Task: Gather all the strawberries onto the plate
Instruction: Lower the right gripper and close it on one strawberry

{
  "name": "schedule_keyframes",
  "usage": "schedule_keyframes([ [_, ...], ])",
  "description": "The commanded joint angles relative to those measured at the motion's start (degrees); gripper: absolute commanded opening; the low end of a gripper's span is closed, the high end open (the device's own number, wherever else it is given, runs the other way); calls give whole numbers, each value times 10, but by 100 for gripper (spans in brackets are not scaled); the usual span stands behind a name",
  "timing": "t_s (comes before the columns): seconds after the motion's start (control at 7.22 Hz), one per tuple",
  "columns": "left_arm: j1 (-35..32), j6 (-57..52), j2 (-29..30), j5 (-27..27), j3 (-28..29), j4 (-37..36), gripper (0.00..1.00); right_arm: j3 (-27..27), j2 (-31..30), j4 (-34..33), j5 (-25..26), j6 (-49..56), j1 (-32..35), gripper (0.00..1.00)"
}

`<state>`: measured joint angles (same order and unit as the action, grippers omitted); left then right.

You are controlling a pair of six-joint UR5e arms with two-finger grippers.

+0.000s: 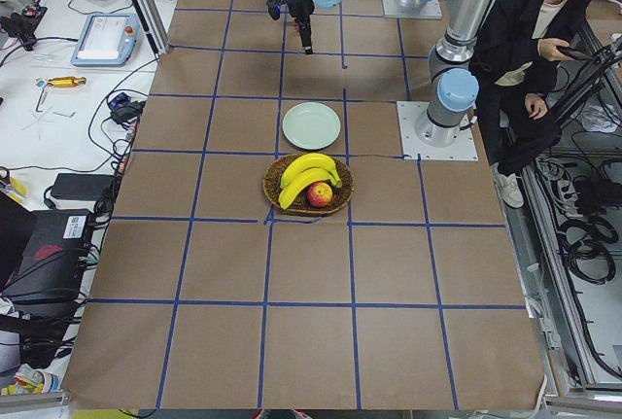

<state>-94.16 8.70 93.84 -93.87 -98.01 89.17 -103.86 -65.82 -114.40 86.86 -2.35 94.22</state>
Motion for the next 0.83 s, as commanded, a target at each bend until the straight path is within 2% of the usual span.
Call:
schedule_keyframes([
  [0.0, -1, 0, -1, 0, -3, 0, 100, 14, 0, -2, -4, -69, 0, 76],
  [0.28, -1, 0, 0, 1, -4, 0, 100, 16, 3, -4, -46, -157, 0, 76],
  [0.42, -1, 0, 0, 1, -5, 0, 100, 11, 1, -4, -44, -198, 0, 76],
  [0.69, -1, -1, 0, 1, -5, 0, 100, 6, 0, 3, -34, -202, 0, 75],
])
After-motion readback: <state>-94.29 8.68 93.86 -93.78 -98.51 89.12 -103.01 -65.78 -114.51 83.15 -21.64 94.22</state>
